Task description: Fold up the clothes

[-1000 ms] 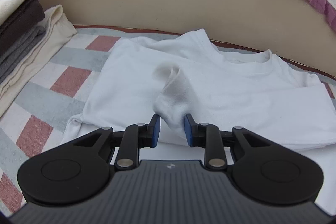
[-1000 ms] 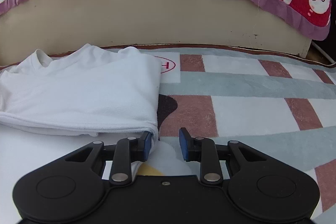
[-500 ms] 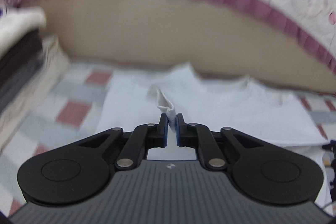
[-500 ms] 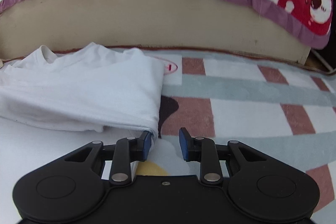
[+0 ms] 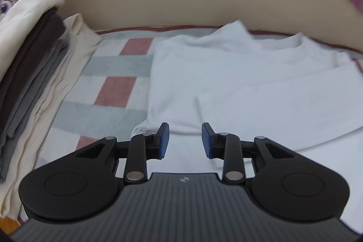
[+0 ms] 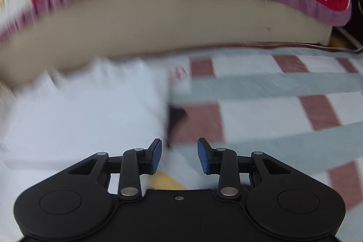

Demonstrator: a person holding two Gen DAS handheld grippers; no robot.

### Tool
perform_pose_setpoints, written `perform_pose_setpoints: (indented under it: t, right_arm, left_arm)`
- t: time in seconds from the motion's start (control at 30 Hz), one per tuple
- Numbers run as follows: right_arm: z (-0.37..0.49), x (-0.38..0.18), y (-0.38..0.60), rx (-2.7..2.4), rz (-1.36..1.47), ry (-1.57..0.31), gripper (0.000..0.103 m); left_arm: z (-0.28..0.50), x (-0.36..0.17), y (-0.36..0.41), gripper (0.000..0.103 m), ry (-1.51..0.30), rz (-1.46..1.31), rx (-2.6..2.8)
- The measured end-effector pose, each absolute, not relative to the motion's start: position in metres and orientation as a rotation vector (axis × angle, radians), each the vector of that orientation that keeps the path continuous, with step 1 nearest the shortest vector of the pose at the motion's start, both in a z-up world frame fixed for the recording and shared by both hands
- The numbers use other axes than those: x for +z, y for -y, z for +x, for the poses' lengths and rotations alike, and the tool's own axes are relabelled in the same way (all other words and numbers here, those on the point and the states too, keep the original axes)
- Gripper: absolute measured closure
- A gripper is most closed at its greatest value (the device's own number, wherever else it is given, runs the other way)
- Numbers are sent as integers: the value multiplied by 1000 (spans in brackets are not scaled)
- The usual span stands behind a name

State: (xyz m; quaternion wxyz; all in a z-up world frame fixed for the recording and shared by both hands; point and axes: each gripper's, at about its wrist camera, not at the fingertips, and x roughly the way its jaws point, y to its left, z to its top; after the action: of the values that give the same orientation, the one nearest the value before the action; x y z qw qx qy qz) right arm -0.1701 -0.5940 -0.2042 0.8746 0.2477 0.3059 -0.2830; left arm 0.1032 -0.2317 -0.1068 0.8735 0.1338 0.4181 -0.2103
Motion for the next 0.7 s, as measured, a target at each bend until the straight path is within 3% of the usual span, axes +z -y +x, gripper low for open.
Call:
perform_pose_setpoints:
  t: [0.33,0.37,0.43,0.47,0.7]
  right_arm:
    - [-143,-174,562,-423,322,-578,63]
    - [-142,-170,555,-398,301,-566,63]
    - [-138,-162,543,-365,274,-548,63]
    - [-133,-159,541,-361,273,-552,63]
    - [-86,-136,532,-321,245,-621,63]
  left_arm:
    - [95,-13,247,72,-851,624,-696]
    - [97,-5,249,70,-846,661,-713]
    - [104,5,254,55,-828,730,-735]
    - [110,4,258,51,-823,755,-729]
    - [183,-67,304,51,-728,757,-760]
